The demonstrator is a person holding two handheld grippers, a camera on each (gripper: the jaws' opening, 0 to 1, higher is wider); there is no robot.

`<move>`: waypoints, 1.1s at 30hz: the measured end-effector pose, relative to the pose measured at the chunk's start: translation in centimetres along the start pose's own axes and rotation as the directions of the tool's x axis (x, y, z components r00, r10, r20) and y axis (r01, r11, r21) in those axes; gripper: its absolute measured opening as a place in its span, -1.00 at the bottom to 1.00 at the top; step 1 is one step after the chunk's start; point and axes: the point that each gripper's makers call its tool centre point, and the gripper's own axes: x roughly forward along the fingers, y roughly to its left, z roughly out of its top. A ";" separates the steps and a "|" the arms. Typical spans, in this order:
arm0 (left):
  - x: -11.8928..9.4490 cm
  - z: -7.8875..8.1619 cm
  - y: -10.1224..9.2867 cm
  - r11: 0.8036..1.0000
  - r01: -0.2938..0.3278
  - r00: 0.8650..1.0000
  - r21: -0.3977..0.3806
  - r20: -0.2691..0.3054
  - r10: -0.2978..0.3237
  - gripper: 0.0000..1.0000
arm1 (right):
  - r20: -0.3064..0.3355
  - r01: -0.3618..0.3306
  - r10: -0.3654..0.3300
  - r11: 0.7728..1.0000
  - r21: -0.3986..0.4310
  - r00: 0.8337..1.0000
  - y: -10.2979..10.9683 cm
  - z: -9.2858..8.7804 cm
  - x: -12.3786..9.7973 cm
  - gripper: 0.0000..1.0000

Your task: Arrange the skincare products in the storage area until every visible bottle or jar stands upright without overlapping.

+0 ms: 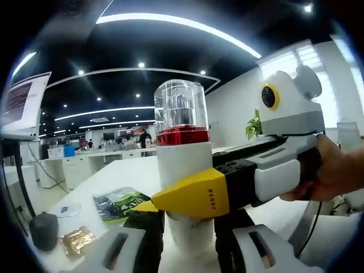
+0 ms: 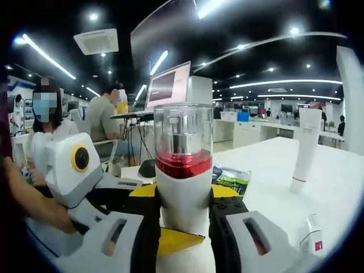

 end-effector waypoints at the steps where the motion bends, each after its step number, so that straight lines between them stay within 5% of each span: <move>1: -0.1 0.1 0.0 1.000 0.007 1.000 -0.005 0.005 -0.007 -0.32 | 0.000 0.000 0.000 1.000 -0.001 1.000 0.1 0.0 0.0 -0.38; 10: -1.8 -0.4 -0.2 1.000 0.025 1.000 -0.015 0.003 -0.025 -0.24 | -0.012 -0.017 0.017 1.000 -0.019 1.000 -0.1 -0.1 -0.1 -0.39; 22: -3.7 -1.3 1.3 0.996 -0.019 0.998 -0.086 0.059 0.024 -0.24 | -0.034 -0.032 0.030 0.998 -0.048 0.999 0.2 -0.2 -0.3 -0.40; 26: -3.8 -1.5 1.3 0.996 -0.020 0.998 -0.085 0.061 0.025 -0.24 | -0.009 -0.045 0.045 0.999 0.008 0.999 -0.1 0.2 -0.4 -0.40; 33: -4.0 -1.6 1.4 0.996 -0.022 0.997 -0.090 0.074 0.029 -0.24 | 0.002 -0.044 0.044 0.999 -0.010 0.999 -0.1 1.5 -0.9 -0.40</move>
